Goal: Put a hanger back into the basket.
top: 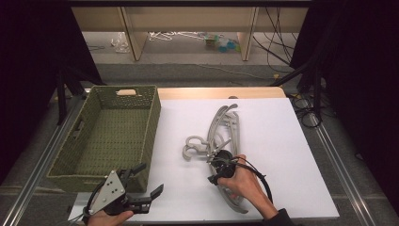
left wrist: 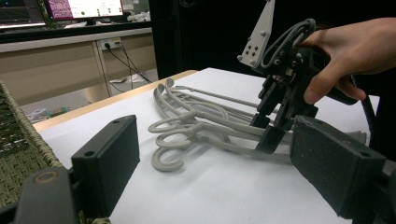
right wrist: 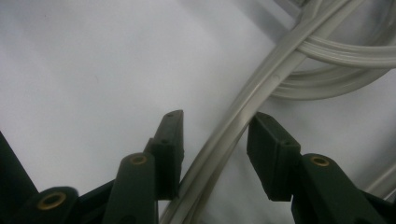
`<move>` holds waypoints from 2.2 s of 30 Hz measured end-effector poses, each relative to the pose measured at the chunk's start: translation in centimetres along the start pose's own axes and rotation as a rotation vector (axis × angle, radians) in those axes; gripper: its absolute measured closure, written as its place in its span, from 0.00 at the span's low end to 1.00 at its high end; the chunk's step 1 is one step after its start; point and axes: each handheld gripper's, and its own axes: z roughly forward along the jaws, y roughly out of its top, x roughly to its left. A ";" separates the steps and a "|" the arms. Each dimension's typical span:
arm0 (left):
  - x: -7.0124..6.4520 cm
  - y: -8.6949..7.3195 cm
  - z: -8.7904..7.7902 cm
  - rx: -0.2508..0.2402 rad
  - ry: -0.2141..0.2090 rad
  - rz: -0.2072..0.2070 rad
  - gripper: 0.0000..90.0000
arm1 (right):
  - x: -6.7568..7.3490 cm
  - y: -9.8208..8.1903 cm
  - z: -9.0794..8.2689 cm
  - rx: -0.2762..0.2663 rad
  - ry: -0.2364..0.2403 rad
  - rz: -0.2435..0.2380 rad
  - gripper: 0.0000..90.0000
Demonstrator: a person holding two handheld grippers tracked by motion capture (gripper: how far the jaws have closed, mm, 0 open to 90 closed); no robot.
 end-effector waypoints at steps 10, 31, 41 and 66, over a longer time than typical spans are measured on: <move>0.0 0.0 0.0 0.001 -0.005 0.006 0.17 | -0.7 -0.5 0.8 0.028 -0.021 0.021 0.63; -0.1 0.0 0.1 0.007 -0.012 0.006 0.18 | -1.0 -0.3 0.1 0.022 -0.045 -0.008 0.75; -0.1 0.0 0.1 0.003 -0.011 0.005 0.18 | -1.2 -0.6 -2.2 -0.017 -0.033 0.006 0.77; -0.1 0.0 0.0 0.000 -0.009 -0.003 0.18 | -7.1 -5.2 -8.7 -0.131 -0.002 0.067 0.88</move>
